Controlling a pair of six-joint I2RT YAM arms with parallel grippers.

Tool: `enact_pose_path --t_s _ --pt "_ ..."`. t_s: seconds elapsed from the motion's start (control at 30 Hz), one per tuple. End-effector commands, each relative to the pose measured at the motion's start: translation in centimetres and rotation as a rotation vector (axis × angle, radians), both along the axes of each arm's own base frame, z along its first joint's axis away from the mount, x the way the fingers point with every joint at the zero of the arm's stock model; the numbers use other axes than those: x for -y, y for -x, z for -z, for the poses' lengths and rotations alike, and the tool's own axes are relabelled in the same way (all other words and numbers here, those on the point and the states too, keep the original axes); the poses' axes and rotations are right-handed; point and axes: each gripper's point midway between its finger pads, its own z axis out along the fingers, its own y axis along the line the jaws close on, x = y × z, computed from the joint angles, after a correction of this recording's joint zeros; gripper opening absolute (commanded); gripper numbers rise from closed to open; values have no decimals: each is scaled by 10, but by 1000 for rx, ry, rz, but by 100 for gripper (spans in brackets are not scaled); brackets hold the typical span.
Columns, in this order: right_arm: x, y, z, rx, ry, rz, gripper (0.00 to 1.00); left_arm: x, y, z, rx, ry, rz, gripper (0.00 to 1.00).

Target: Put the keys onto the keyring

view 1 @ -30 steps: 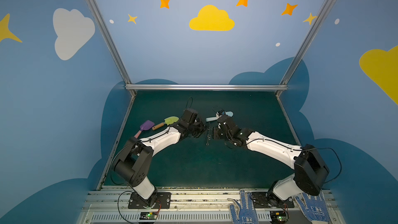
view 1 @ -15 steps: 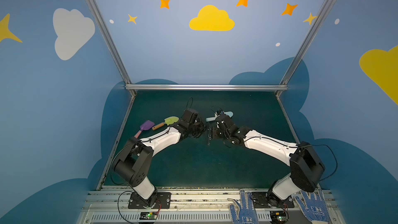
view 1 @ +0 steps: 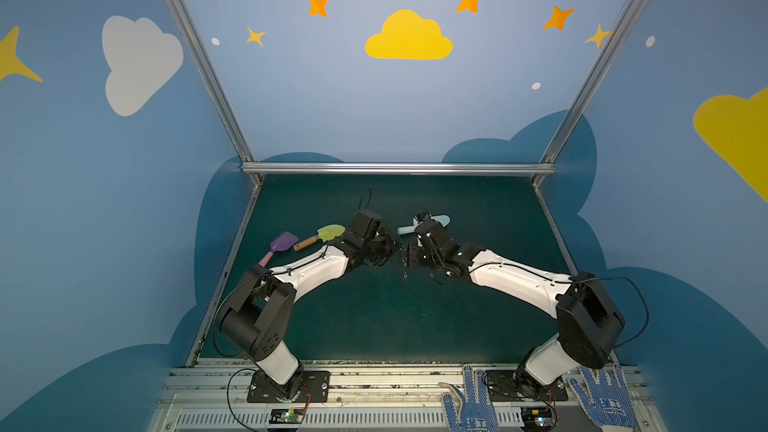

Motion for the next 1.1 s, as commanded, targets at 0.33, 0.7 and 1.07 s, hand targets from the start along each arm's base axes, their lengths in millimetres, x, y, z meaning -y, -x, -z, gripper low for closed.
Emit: enact_pose_path --t_s 0.33,0.7,1.07 --pt "-17 0 -10 5 -41 -40 0 2 1 -10 24 26 -5 4" --pt "-29 7 -5 -18 -46 -77 0 1 0 -11 32 29 -15 4" --pt "-34 20 -1 -56 -73 -104 0 -5 -1 -14 45 24 -47 4"
